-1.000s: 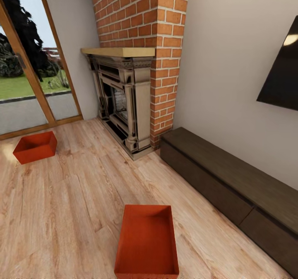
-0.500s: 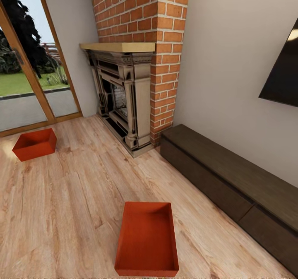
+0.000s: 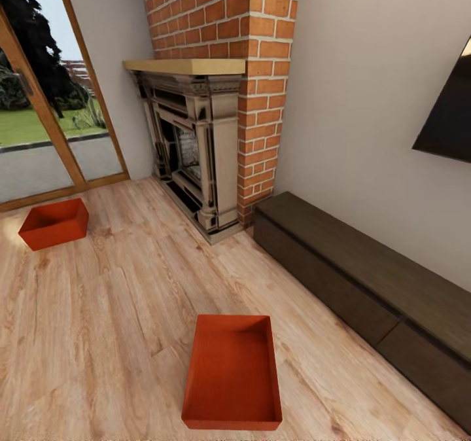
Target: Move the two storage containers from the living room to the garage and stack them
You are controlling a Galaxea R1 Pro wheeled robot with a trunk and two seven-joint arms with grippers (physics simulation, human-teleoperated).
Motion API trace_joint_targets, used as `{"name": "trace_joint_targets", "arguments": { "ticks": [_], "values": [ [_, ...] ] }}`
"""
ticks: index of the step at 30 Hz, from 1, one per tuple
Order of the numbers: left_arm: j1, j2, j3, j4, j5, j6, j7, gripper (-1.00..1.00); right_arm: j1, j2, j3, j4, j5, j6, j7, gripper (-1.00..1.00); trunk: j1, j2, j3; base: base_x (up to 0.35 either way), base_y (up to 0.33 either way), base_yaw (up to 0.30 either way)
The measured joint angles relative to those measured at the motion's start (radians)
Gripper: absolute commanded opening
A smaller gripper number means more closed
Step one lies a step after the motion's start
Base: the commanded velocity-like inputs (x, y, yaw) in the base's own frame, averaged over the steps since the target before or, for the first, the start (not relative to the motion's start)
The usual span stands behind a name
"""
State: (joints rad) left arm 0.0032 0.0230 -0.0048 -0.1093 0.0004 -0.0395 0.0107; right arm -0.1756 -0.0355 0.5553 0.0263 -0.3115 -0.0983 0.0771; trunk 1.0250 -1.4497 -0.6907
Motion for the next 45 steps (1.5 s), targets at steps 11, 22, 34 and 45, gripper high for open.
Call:
{"name": "trace_joint_targets", "arguments": {
  "ticks": [11, 22, 34, 45],
  "values": [
    [0.000, 0.000, 0.000, 0.000, 0.000, 0.000, 0.000, 1.00, 0.000, 0.000, 0.001, 0.000, 0.000, 0.000, 0.000, 1.00, 0.000, 0.000, -0.018, 0.000, 0.000, 0.000],
    [0.000, 0.000, 0.000, 0.000, 0.001, 0.000, 0.000, 1.00, 0.000, 0.000, 0.001, 0.000, 0.000, 0.000, 0.000, 1.00, 0.000, 0.000, -0.036, 0.000, 0.000, 0.000],
    [0.001, 0.000, 0.000, 0.000, 0.000, 0.000, 0.000, 1.00, -0.001, 0.000, 0.001, 0.000, 0.000, 0.000, 0.000, 1.00, 0.000, 0.000, -0.055, 0.000, 0.000, 0.000],
    [0.000, 0.000, 0.000, 0.000, 0.001, 0.000, 0.000, 1.00, -0.001, 0.000, 0.001, 0.000, 0.000, 0.000, 0.000, 1.00, 0.000, 0.000, -0.073, 0.000, 0.000, 0.000]
  ]
}}
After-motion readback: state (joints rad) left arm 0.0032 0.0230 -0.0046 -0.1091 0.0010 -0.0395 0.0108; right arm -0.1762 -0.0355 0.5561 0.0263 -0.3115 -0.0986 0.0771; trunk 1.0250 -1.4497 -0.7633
